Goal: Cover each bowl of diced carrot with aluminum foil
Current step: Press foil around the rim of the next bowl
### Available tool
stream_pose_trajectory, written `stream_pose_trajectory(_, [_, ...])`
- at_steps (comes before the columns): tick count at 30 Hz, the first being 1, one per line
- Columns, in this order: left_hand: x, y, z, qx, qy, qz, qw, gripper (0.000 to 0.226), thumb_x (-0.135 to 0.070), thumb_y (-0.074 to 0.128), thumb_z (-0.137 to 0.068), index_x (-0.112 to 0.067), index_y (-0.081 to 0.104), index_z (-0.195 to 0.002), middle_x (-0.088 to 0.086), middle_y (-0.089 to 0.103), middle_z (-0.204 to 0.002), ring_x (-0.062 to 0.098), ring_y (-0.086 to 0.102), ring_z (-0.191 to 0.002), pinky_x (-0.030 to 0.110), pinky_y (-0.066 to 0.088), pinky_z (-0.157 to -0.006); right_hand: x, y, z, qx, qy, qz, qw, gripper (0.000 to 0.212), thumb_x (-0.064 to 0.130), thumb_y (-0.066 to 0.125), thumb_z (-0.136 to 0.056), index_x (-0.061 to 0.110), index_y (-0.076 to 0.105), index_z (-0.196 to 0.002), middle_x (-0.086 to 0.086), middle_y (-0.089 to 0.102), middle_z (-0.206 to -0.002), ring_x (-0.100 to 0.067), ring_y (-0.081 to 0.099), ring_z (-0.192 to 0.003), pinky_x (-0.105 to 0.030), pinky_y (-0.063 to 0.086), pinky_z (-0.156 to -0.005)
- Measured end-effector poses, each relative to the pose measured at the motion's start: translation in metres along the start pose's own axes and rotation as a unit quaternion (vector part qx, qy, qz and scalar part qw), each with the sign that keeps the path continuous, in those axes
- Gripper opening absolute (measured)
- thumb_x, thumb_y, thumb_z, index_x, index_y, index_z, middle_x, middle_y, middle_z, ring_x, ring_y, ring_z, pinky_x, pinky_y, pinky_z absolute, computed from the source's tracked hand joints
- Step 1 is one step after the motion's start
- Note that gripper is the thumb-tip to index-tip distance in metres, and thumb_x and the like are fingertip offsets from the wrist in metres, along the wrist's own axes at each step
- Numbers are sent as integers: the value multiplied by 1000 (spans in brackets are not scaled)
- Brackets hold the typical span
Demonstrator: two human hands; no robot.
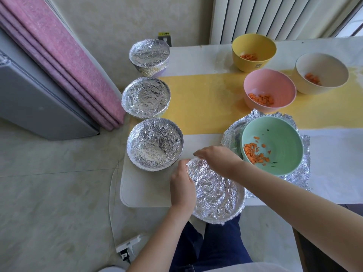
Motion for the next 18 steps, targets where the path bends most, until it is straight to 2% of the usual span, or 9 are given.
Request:
stream_pose_trajectory(5, [-2, 2, 2, 34, -27, -36, 998, 51, 16, 41, -83, -15, 51, -123, 7, 62, -108, 27, 57, -97, 36, 45, -77, 5, -1, -5, 17, -9, 27, 999, 52, -8, 39, -87, 20, 54, -128, -1, 64, -120, -23, 63, -102, -34, 51, -79])
stream_pose_trajectory(9, [-3, 1, 1, 41, -34, -38, 998, 51, 15, 42, -84, -15, 50, -124, 7, 62, -112, 26, 57, -101, 36, 45, -81, 10, 1, -7, 21, -24, 66, 997, 49, -6, 36, -90, 18, 50, -130, -2, 62, -119, -22, 63, -100, -35, 53, -75])
stream_pose_trajectory(14, [-6, 1, 4, 53, -32, -32, 998, 45, 10, 49, -85, -16, 50, -121, 4, 62, -111, 22, 58, -102, 34, 46, -83, 19, 5, -4, 43, -36, 58, 997, 36, 3, 36, -94, 11, 53, -125, -6, 62, -114, -25, 60, -98, -32, 45, -70])
stream_pose_trajectory(18, [-6, 0, 5, 48, -30, -25, 998, 42, 9, 48, -86, -15, 50, -121, 6, 62, -108, 25, 59, -99, 36, 47, -80, 17, 7, -4, 26, -29, 49, 998, 37, -1, 37, -93, 13, 54, -124, -4, 62, -113, -24, 61, -98, -31, 45, -69])
Point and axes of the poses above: each hand's wrist, its own z-axis away from the middle knuckle, its own y-axis out of the palm, x = y × z, the point moved 5 cm from there along -z, towards the middle knuckle
